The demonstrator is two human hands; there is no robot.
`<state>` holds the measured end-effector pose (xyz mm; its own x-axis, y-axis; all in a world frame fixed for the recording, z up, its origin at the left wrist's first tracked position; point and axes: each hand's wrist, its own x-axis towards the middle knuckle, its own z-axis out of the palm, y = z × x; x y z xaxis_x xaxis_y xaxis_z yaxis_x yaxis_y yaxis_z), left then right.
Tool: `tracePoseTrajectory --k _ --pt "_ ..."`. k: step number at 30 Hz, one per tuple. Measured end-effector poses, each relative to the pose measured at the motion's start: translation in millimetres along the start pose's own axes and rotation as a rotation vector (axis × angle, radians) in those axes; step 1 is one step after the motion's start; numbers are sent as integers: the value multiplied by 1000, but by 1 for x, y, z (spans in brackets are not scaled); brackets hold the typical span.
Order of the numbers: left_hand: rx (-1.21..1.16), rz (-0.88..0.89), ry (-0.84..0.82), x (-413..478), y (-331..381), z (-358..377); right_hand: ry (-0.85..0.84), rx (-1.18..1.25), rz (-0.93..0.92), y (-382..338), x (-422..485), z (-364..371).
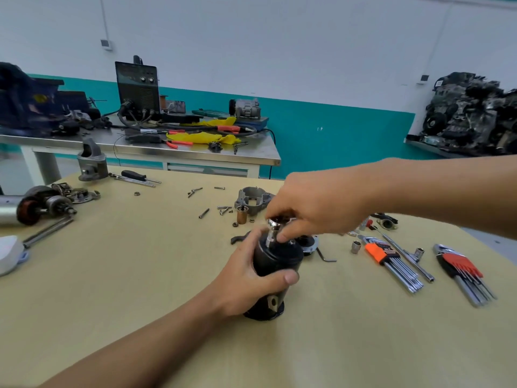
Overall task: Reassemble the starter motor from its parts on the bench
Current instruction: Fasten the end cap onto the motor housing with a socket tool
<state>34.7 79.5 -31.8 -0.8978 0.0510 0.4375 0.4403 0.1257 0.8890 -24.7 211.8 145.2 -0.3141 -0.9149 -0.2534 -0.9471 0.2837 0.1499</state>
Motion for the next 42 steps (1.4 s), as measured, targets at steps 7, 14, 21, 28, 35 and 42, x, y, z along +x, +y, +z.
tracePoseTrajectory --k 7,14,21,28,35,42 --pt "30 110 -145 5 8 -5 282 -567 -415 14 -7 15" --pt "206 87 -128 7 20 -25 274 -274 -117 6 -3 34" --pt "936 -11 164 7 24 -32 439 234 228 -13 2 67" --pt "1226 -23 166 8 18 -25 284 727 471 -13 6 80" --pt "1095 -52 25 10 24 -33 552 -295 -289 24 -7 85" --pt "1061 -65 108 10 20 -32 612 -71 -148 20 3 91"
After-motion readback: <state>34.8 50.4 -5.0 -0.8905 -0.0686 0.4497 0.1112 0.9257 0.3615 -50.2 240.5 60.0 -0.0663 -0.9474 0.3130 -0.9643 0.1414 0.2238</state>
